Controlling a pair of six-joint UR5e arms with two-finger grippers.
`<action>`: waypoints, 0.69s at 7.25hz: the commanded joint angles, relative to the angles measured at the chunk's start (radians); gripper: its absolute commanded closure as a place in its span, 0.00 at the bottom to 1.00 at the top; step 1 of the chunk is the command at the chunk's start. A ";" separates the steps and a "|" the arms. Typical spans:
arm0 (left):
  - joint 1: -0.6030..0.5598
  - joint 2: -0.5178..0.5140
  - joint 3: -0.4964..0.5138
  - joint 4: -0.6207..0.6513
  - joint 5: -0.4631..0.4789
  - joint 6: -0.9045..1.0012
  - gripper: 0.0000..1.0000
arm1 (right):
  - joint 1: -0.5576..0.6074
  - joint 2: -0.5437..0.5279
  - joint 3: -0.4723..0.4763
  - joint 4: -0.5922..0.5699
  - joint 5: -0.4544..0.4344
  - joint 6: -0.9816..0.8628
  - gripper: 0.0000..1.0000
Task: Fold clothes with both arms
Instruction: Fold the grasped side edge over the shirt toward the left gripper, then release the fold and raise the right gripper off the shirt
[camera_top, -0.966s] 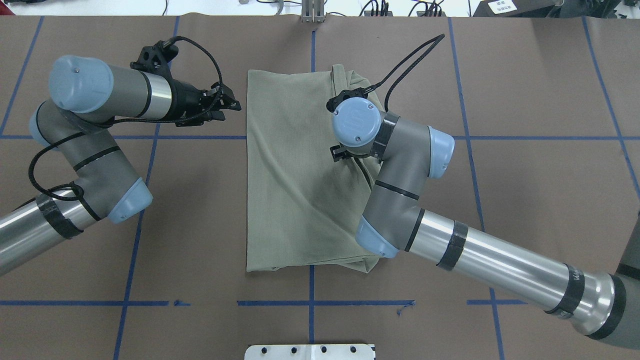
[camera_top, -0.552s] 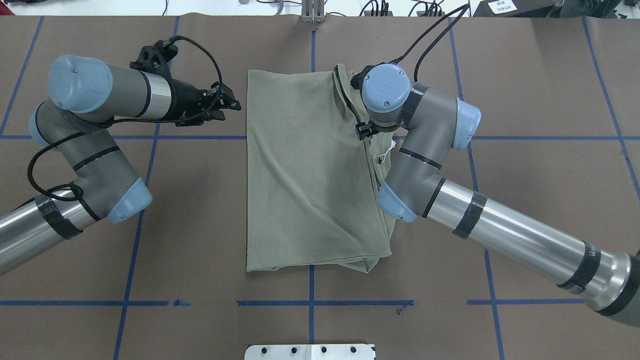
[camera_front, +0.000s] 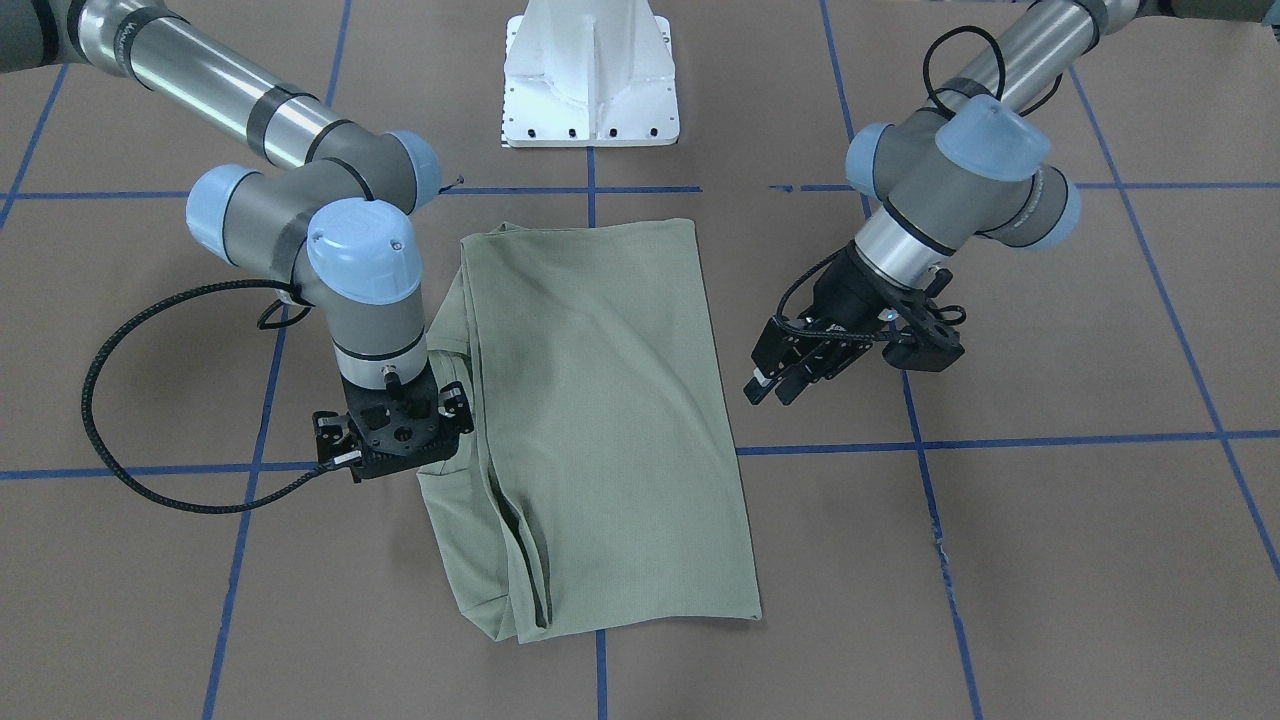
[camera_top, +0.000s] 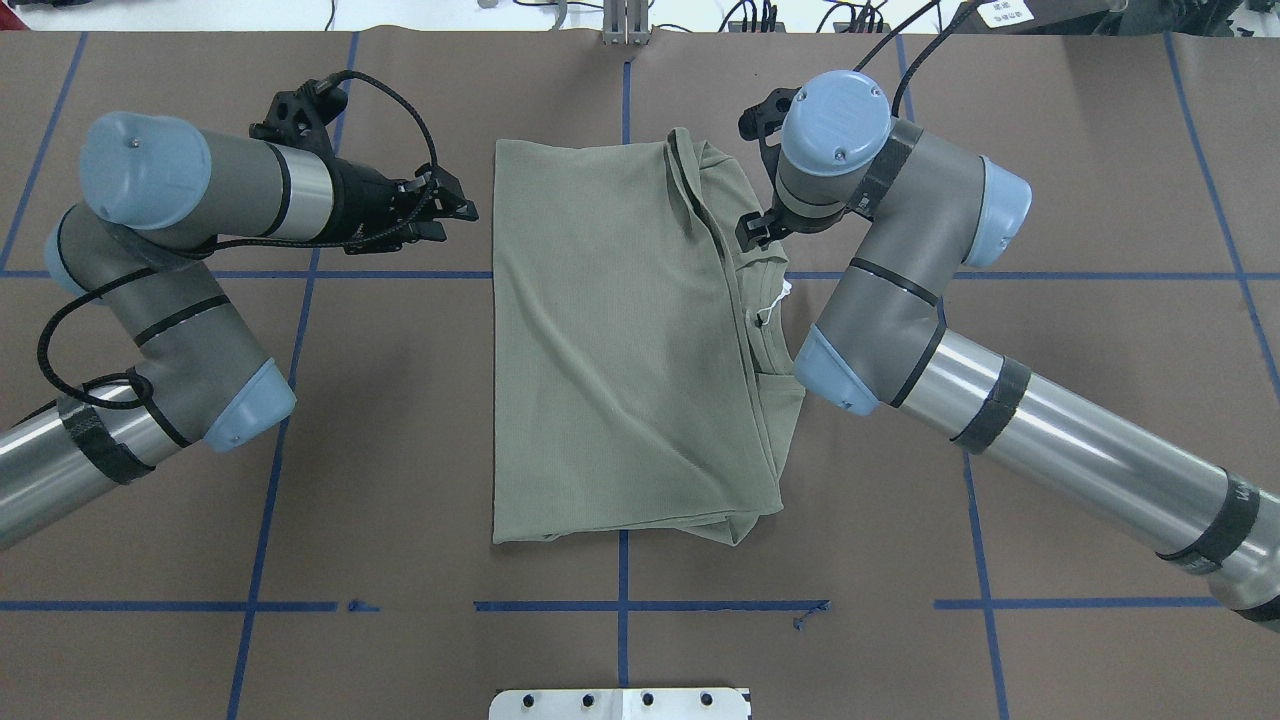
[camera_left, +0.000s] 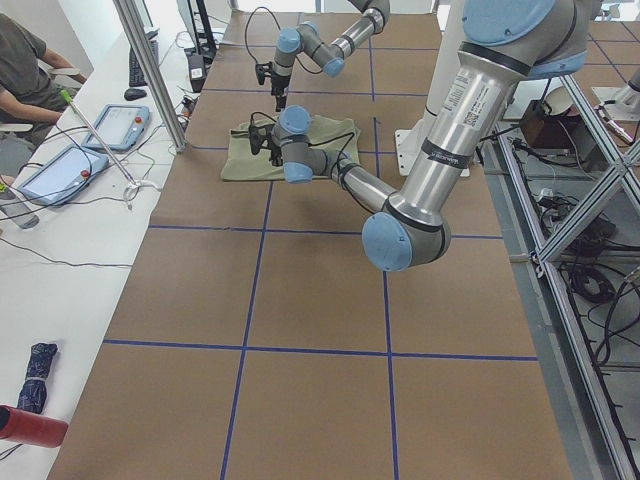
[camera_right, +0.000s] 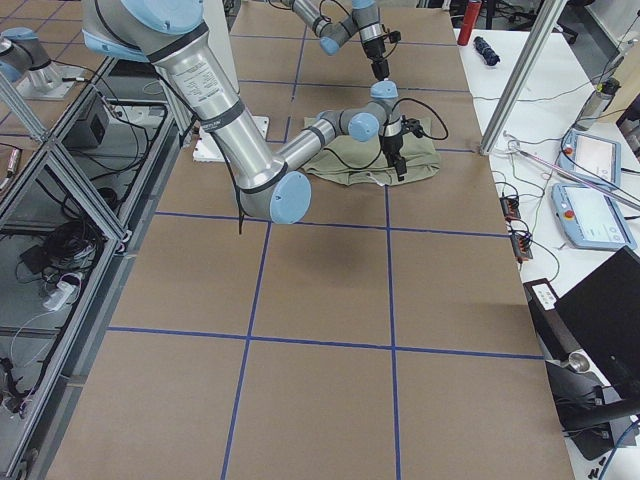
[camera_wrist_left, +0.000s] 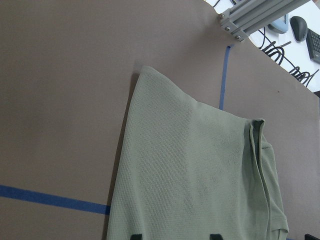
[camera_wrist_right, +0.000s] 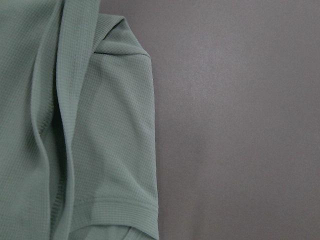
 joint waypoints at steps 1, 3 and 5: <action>0.000 0.022 -0.034 0.001 -0.002 0.000 0.46 | -0.002 0.184 -0.182 0.004 -0.004 0.074 0.00; 0.000 0.061 -0.068 0.001 -0.017 0.000 0.46 | -0.012 0.267 -0.310 0.016 -0.029 0.073 0.00; 0.000 0.067 -0.067 -0.001 -0.018 0.001 0.46 | -0.035 0.299 -0.443 0.128 -0.060 0.073 0.00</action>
